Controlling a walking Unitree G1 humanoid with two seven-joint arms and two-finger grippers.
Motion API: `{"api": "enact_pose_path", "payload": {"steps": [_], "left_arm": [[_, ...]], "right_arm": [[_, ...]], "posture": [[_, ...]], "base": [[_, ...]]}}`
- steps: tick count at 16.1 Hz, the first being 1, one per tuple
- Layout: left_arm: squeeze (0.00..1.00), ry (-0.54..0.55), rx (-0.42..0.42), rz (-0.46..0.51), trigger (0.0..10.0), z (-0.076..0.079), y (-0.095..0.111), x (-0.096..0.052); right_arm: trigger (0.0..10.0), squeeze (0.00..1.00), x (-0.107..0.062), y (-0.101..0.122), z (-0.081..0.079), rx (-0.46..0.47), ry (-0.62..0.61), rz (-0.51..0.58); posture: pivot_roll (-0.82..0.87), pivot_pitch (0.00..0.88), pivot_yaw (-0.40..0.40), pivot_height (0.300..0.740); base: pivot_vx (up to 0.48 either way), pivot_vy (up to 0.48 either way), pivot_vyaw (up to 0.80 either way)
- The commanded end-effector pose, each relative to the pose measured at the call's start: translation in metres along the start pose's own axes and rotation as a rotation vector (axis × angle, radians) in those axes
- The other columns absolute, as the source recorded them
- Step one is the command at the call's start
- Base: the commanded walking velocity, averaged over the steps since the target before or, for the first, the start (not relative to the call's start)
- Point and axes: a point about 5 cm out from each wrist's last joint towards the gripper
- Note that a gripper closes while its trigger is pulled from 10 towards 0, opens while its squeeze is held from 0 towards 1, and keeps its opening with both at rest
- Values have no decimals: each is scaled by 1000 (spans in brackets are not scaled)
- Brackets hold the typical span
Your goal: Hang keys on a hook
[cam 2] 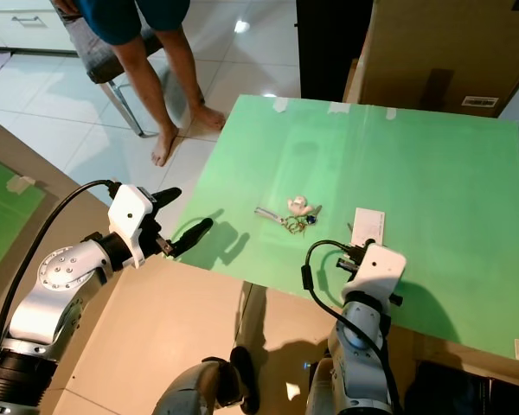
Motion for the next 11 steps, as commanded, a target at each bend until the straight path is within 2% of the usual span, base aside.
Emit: {"api": "enact_pose_path", "payload": {"steps": [1, 3, 5, 6, 11], "left_arm": [[0, 11, -12, -20, 10000, -3, -5, -3], [0, 0, -27, -21, 10000, -3, -6, -8], [0, -129, -7, -55, 10000, 6, -7, -23], [0, -147, 2, -76, 10000, 5, -9, -30], [0, -124, 18, -85, 10000, -2, -6, -37]], "right_arm": [[10000, 1000, -4, -8, -3, 33, -5, -42], [10000, 1000, -2, -8, -1, 37, -9, -42], [10000, 1000, 2, -9, 1, 37, -12, -39], [10000, 1000, 4, -9, 1, 43, -4, -39], [10000, 1000, 10, -12, -1, 37, 11, -51]], "posture": [[-148, 228, 217, 740], [-145, 228, 215, 740], [-136, 230, 216, 740], [-121, 234, 221, 740], [-102, 240, 227, 740]], "base": [[0, 0, 0], [0, 0, 0], [0, 0, 0], [0, 0, 0], [0, 0, 0]]}}
Point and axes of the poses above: a point about 5 cm out from each wrist's last joint towards the gripper, its own x axis pointing out of the wrist towards the gripper, its own y axis along the axis of the wrist's last joint, z = x × y, and after that the axes turned 6 degrees about -x, right-handed
